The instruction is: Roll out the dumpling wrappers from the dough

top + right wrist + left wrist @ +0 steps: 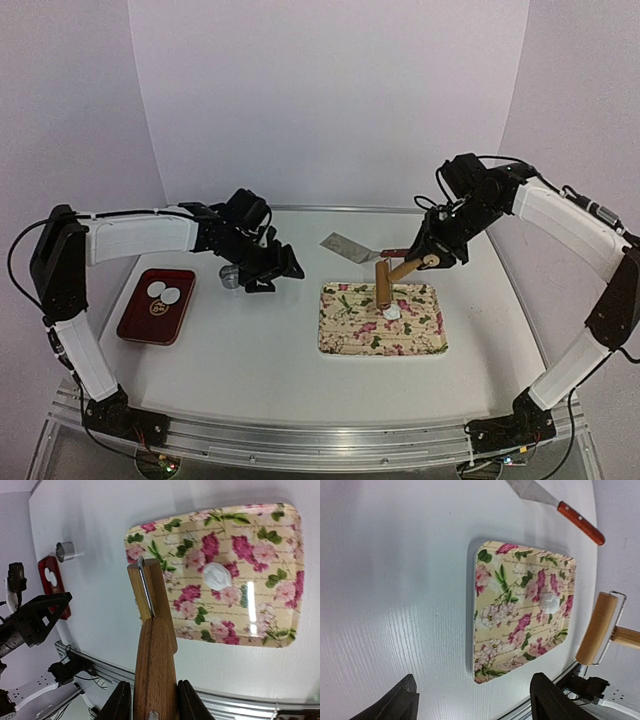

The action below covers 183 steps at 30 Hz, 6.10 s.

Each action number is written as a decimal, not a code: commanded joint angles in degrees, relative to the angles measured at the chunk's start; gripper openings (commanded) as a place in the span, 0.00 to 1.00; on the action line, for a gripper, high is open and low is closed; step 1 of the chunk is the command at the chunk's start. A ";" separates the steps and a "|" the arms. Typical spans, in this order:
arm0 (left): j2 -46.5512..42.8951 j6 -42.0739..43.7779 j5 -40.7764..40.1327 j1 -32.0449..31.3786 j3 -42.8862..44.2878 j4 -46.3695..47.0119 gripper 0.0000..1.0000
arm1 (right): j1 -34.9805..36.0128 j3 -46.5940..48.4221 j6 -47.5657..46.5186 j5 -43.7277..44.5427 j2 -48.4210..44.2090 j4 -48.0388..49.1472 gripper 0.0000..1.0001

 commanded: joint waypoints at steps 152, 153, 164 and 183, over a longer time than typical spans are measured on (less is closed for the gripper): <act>33.62 8.83 -8.42 -5.25 25.72 -9.57 0.00 | 1.32 5.12 -8.16 22.66 28.99 -10.30 0.00; 33.59 8.87 -8.34 -5.23 25.65 -9.61 0.00 | 1.50 5.12 -7.93 22.62 29.20 -10.22 0.00; 34.07 9.04 -8.06 -5.22 26.26 -9.70 0.00 | 2.67 7.31 -7.70 22.57 32.05 -10.19 0.00; 30.68 6.75 -11.06 -2.58 18.58 -8.91 0.00 | -1.97 -0.24 -9.44 28.01 31.27 -10.56 0.00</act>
